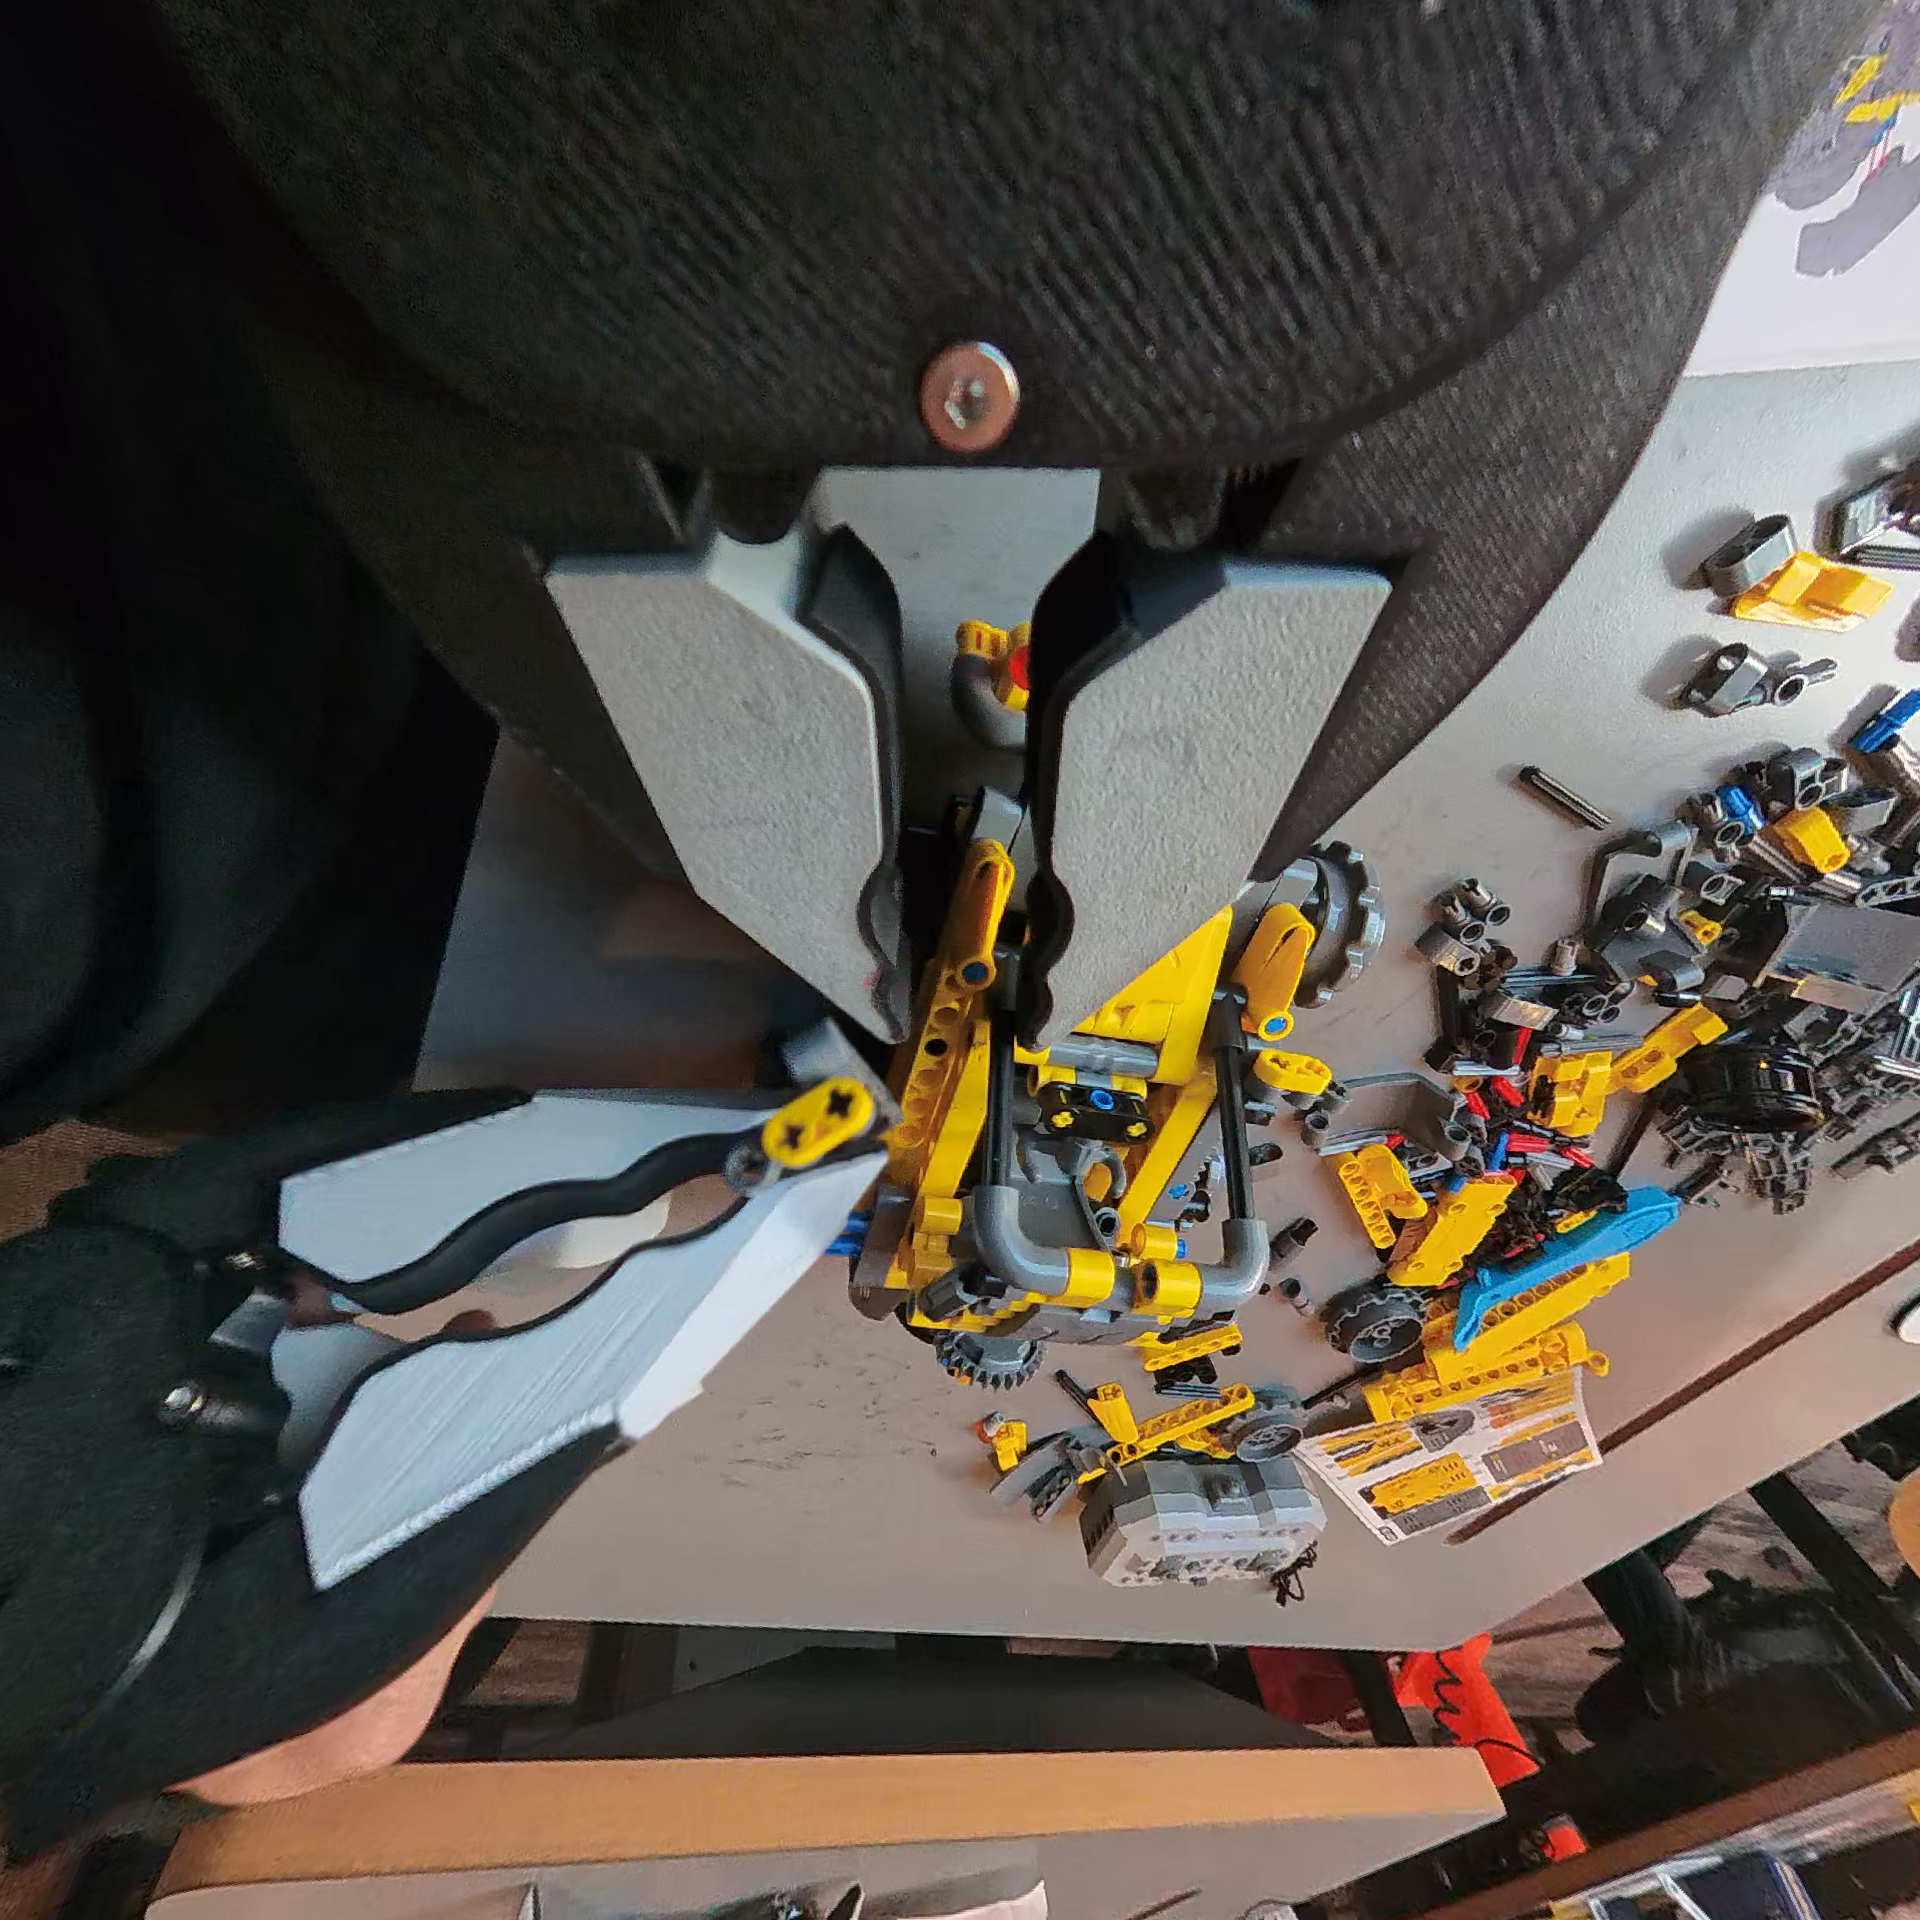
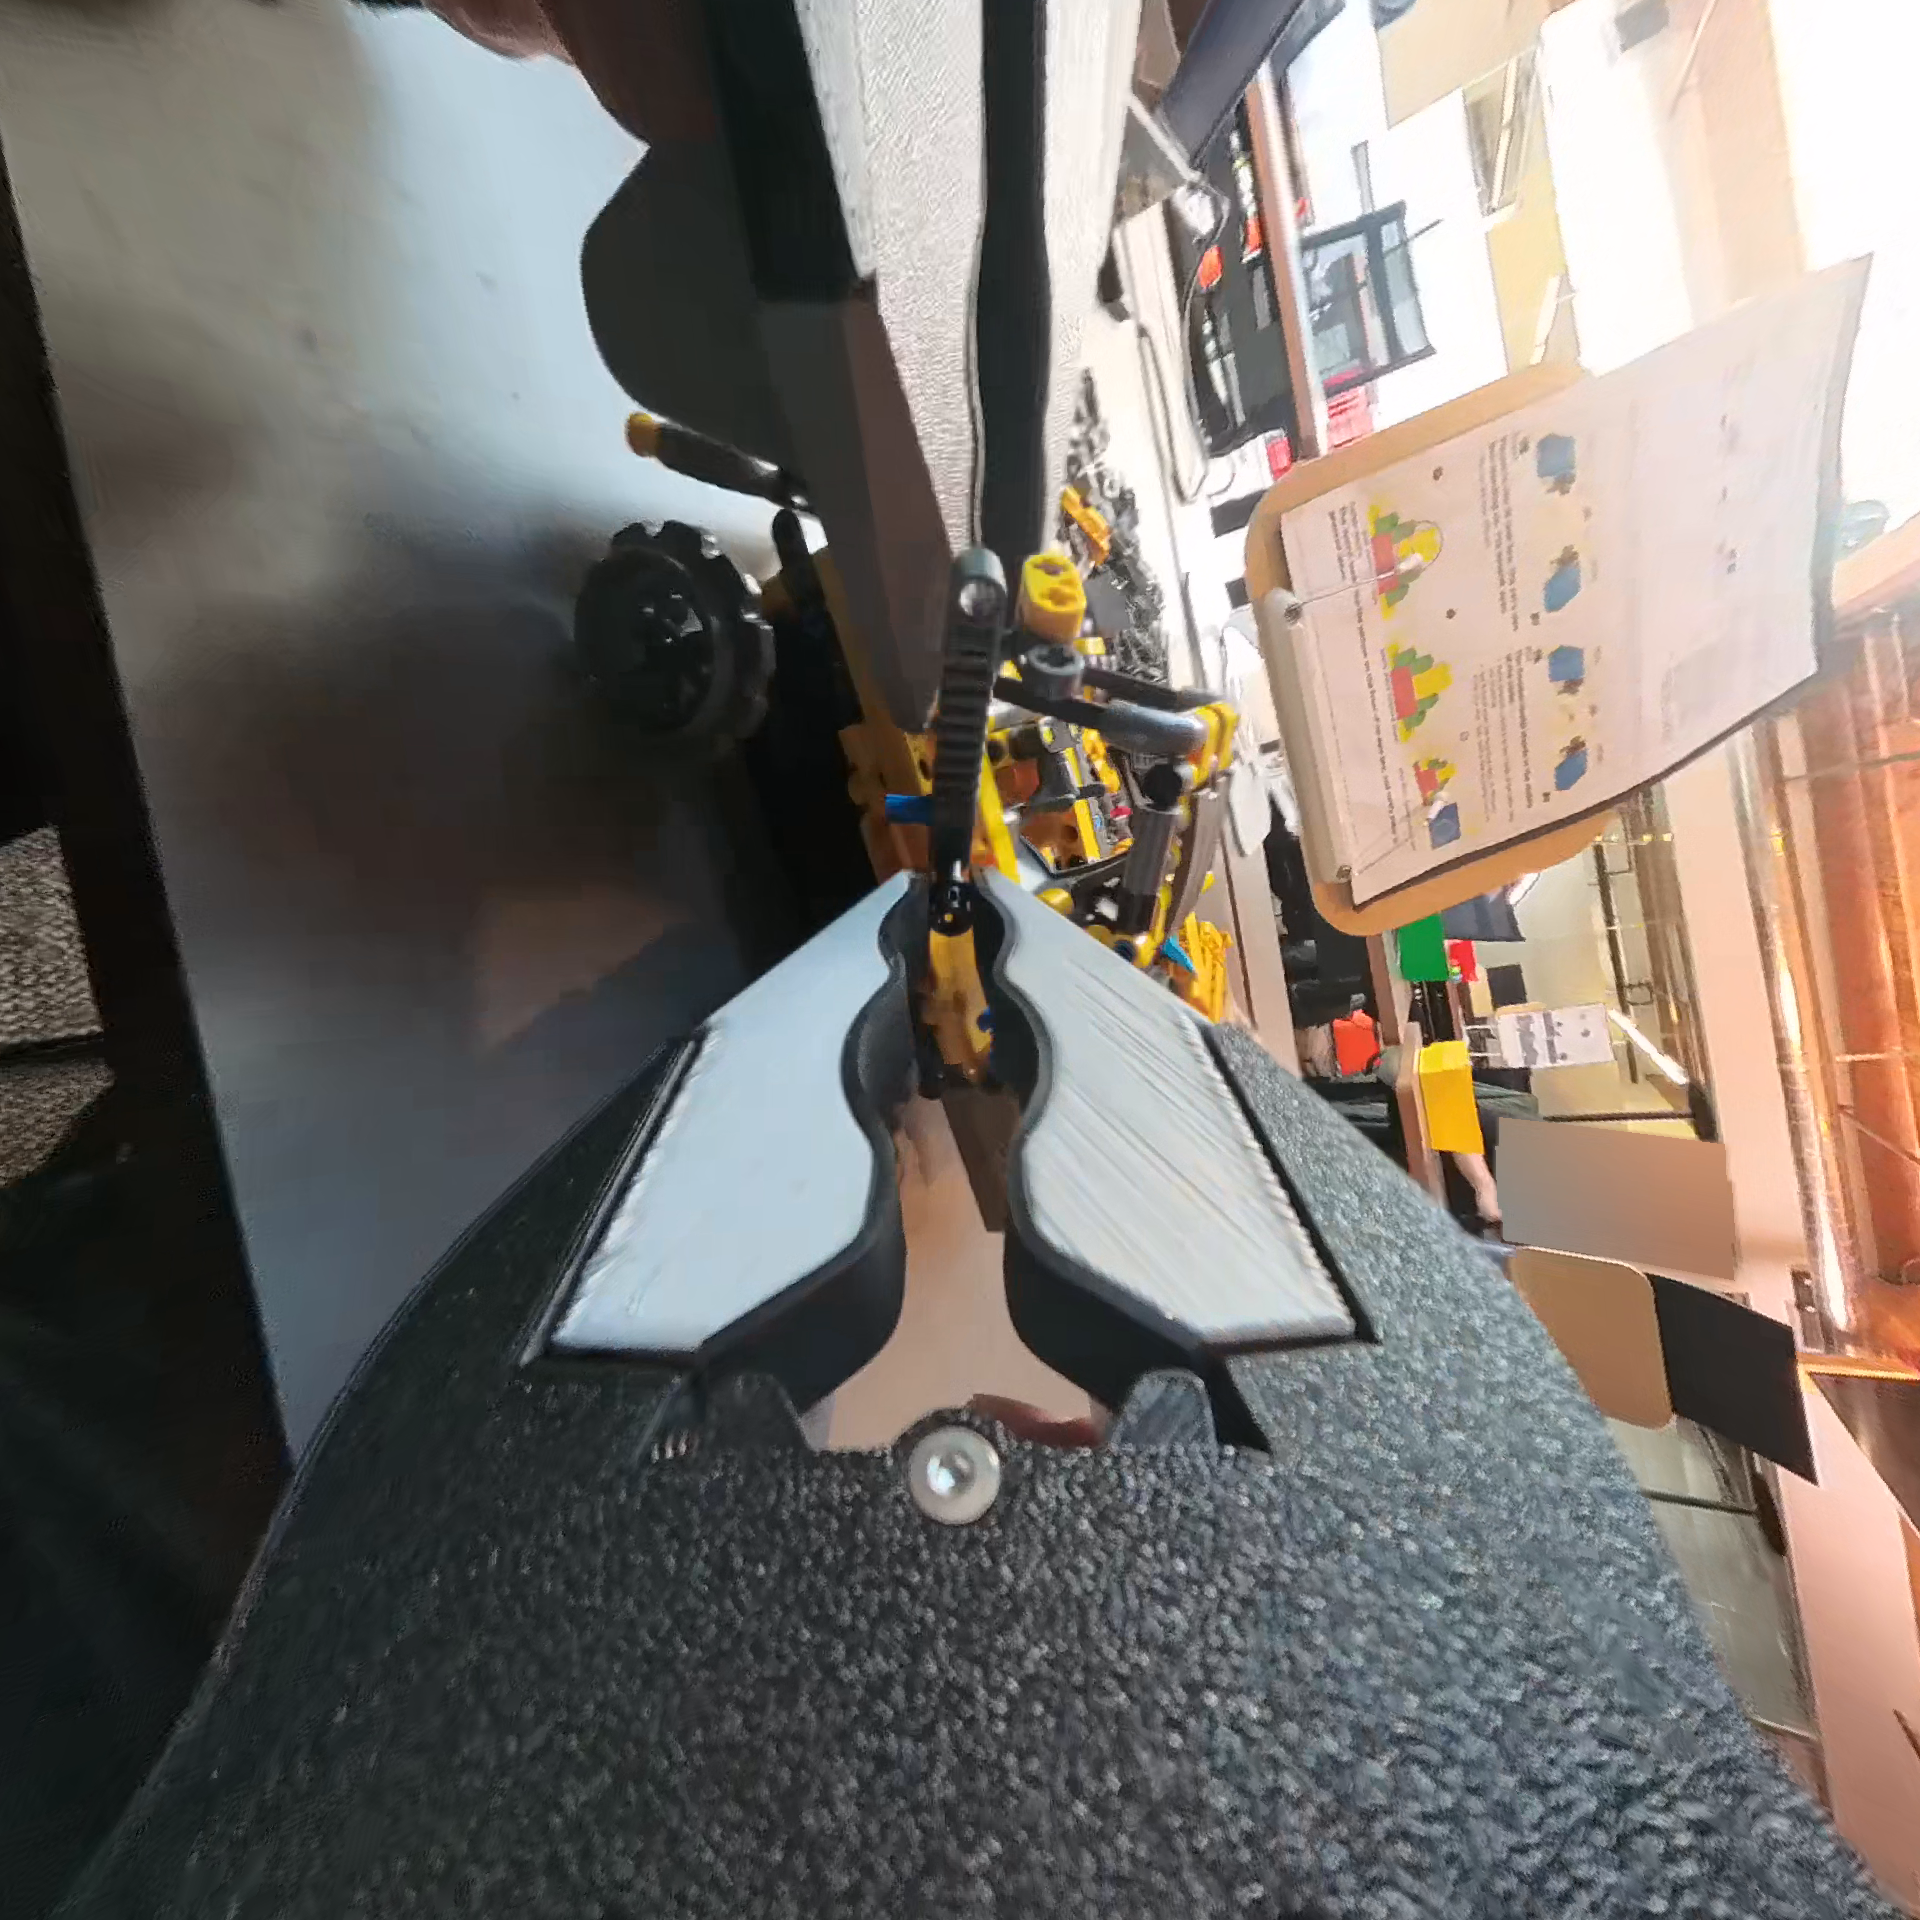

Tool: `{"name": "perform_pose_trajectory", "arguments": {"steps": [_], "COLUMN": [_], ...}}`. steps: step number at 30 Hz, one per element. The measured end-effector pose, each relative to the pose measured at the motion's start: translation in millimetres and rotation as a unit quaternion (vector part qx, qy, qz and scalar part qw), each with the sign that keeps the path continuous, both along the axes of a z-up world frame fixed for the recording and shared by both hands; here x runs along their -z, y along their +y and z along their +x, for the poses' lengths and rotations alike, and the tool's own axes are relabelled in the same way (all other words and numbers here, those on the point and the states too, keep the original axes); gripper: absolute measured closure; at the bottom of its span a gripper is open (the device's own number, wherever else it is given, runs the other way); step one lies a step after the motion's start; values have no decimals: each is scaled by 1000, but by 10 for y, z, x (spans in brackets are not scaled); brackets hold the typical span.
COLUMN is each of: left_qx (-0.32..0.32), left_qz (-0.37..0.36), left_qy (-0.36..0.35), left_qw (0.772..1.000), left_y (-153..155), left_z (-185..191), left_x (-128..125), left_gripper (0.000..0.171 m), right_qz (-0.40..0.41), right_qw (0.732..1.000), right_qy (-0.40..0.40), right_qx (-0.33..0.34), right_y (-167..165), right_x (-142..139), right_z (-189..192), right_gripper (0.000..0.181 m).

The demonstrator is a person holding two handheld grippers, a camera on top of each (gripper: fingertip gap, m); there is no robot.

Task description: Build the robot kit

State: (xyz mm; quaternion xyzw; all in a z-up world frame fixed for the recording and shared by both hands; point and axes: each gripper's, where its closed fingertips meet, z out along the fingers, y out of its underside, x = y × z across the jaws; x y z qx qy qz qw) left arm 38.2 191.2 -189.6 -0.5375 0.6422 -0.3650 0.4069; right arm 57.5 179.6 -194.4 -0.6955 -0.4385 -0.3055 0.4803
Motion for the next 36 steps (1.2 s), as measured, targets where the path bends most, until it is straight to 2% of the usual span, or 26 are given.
{"name": "perform_pose_trajectory", "arguments": {"steps": [10, 17, 24, 27, 30, 31, 36], "left_qx": [-16, -5, 12, -4, -31, -33, -36], "left_qz": [8, 6, -21, -33, -33, -33, -43], "left_qy": [10, 2, 11, 25, 42, 40, 19], "left_qw": [1000, 1000, 1000, 999, 998, 998, 998], "left_y": [-68, -293, -586, -543, -419, -397, -328], "left_z": [-75, -132, -21, 12, -8, -17, -61], "left_x": [0, -131, -179, -119, -36, -40, -80], "left_gripper": [139, 136, 120, 123, 152, 156, 163], "right_qz": [-5, 21, 23, 20, 20, 19, 23], "right_qw": [1000, 1000, 1000, 1000, 1000, 1000, 1000], "right_qy": [10, 7, -9, -10, -11, -9, 4], "right_qx": [11, 10, 0, -4, -5, -5, -14], "right_y": [-2, -111, -100, -92, -85, -85, -102], "right_x": [93, -41, -40, -22, -24, -23, -53], "right_z": [3, -16, 0, 2, -6, -8, -56], "right_gripper": [174, 174, 174, 174, 174, 174, 174]}}
